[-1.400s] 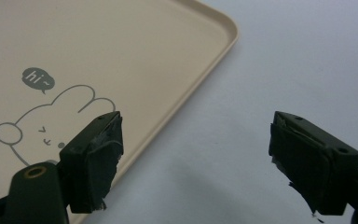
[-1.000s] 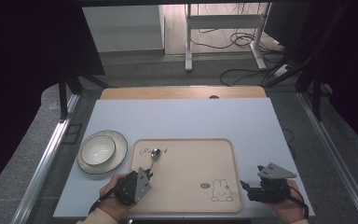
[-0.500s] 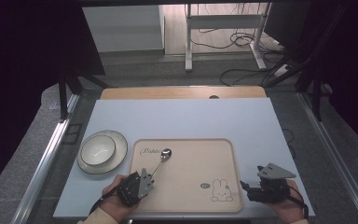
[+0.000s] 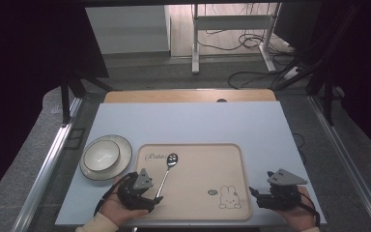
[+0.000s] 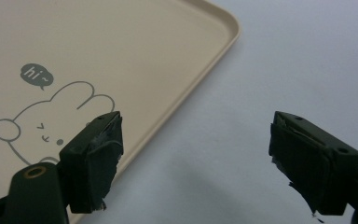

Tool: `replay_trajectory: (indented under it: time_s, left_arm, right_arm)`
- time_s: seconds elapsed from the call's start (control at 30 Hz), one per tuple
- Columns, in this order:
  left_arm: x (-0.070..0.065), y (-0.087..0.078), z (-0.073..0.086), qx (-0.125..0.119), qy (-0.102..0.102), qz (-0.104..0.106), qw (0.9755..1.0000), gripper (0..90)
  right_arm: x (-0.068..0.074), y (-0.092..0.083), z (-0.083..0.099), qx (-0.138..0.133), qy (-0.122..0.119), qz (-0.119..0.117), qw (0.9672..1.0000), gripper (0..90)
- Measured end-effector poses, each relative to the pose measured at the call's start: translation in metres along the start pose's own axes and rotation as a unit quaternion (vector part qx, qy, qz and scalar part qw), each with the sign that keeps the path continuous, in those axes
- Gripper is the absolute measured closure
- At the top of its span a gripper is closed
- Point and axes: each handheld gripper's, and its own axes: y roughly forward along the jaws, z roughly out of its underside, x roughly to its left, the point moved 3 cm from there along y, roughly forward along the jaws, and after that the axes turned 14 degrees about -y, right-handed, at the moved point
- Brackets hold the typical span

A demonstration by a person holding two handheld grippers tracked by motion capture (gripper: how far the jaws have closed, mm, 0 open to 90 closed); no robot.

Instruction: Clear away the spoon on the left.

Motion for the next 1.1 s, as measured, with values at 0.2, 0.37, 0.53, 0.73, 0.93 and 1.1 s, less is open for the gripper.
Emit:
replay_trajectory:
  time_s: [0.2,0.37,0.53,0.73,0.93,1.1]
  left_arm:
    - [0.003,-0.005,-0.002,-0.018,-0.014,-0.009,0.9997,23.1]
    - [0.004,-0.004,-0.002,-0.018,-0.014,-0.024,0.9995,22.6]
    - [0.005,-0.006,-0.005,-0.025,-0.023,-0.044,0.9985,21.9]
    - [0.005,-0.013,-0.008,-0.057,-0.026,-0.065,0.9959,22.3]
    - [0.008,-0.024,-0.01,-0.081,-0.031,-0.081,0.9929,22.3]
    - [0.016,-0.034,-0.007,-0.099,-0.039,-0.093,0.99,22.3]
  right_arm:
    - [0.0,0.0,0.0,-0.001,0.0,0.001,1.0,17.5]
    - [0.0,0.0,0.0,-0.002,0.0,-0.001,1.0,17.5]
    - [-0.004,0.001,0.001,-0.008,0.007,-0.005,0.9999,17.5]
    - [-0.003,-0.002,0.001,-0.014,0.004,-0.01,0.9998,17.5]
    - [0.003,-0.009,0.002,-0.019,-0.004,-0.012,0.9997,17.5]
    - [0.004,-0.013,0.004,-0.021,-0.005,-0.007,0.9997,17.5]
